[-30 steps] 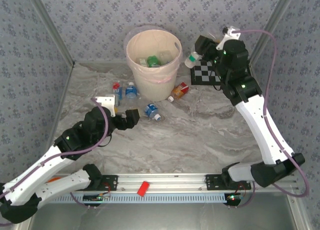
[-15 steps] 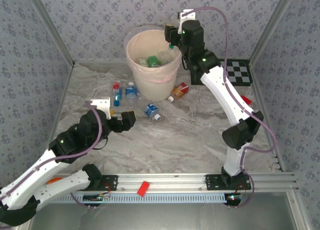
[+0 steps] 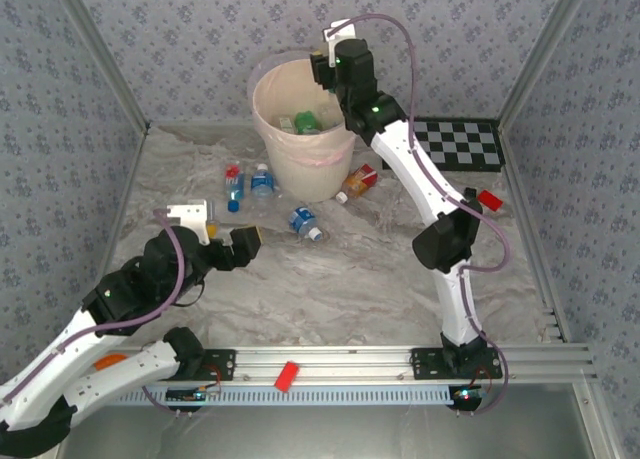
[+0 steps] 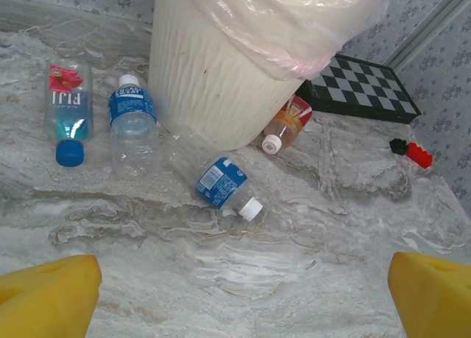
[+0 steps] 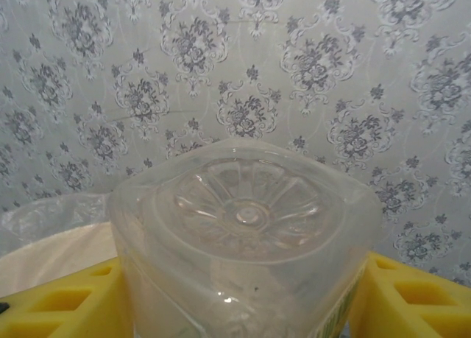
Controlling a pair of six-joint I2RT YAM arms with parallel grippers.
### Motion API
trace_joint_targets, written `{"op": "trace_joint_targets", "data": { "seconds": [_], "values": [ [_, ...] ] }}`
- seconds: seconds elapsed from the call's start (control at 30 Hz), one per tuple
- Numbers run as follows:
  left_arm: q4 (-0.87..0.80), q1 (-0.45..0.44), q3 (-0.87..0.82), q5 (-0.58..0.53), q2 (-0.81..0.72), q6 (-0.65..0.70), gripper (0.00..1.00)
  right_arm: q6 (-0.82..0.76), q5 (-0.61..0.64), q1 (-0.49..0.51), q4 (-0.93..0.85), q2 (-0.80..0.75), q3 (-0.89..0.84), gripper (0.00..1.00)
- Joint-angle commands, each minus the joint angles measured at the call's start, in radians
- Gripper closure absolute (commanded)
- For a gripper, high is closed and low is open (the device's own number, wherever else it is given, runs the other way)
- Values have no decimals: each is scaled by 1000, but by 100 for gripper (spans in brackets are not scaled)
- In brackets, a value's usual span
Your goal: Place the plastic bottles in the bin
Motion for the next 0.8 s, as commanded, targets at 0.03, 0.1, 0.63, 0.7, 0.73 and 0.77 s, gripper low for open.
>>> {"op": "trace_joint_targets", "data": {
  "seconds": [0.03, 0.1, 0.63, 0.7, 0.73, 0.77],
  "values": [
    [-25, -7, 23, -31, -15, -3, 0, -37, 21, 3, -2, 28, 72, 35],
    [-24, -7, 22, -34, -15, -4, 0, -37, 20, 3, 1, 32, 71, 35],
    [-18, -8, 19, -35, -10, -5, 0, -67, 26, 17, 2, 11, 29, 1],
    [-20, -7, 18, -34, -9, -7, 0, -70, 35, 19, 0, 6, 23, 1],
    [-19, -7, 17, -33, -10, -7, 0, -71, 39, 21, -2, 3, 19, 1],
    [-22, -7, 18, -32, -11, -8, 0, -75, 41, 23, -2, 0, 16, 1]
  ]
}}
